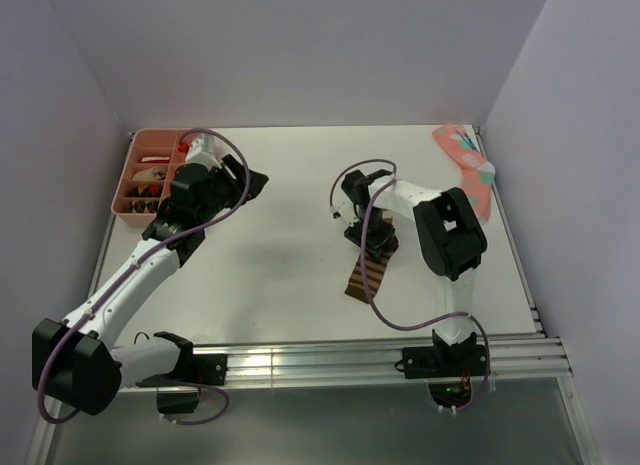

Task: Roll the socks
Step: Move the sock to the center of the board, then roll the sock at the center of the board.

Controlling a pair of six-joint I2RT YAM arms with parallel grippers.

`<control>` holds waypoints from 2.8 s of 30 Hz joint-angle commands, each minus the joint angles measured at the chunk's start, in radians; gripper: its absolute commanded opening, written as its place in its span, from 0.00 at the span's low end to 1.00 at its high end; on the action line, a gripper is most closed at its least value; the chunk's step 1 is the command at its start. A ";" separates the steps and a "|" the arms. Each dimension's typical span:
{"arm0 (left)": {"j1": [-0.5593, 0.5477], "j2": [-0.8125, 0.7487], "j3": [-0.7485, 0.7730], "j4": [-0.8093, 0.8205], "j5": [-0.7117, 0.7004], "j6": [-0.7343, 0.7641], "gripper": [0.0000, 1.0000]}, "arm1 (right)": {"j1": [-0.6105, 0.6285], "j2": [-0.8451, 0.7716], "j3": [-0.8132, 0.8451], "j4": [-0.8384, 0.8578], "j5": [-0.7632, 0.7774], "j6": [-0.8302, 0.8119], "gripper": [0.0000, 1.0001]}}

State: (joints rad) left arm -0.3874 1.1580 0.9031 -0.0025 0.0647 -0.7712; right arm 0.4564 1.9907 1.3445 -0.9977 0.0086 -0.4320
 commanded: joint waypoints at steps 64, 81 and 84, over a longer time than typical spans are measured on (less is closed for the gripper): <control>0.223 -0.230 -0.125 -0.054 -0.198 -0.120 0.53 | 0.478 -0.201 -0.142 0.570 0.096 0.272 0.43; 0.228 -0.218 -0.142 -0.021 -0.152 -0.112 0.54 | 0.531 -0.164 -0.180 0.585 0.114 0.295 0.43; 0.229 -0.213 -0.142 -0.016 -0.146 -0.109 0.54 | 0.531 -0.159 -0.188 0.590 0.119 0.295 0.43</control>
State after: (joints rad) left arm -0.1646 0.9421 0.7658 -0.0673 -0.1062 -0.8848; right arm 0.9825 1.8301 1.1683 -0.4458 0.0994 -0.1497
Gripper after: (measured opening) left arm 0.537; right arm 0.430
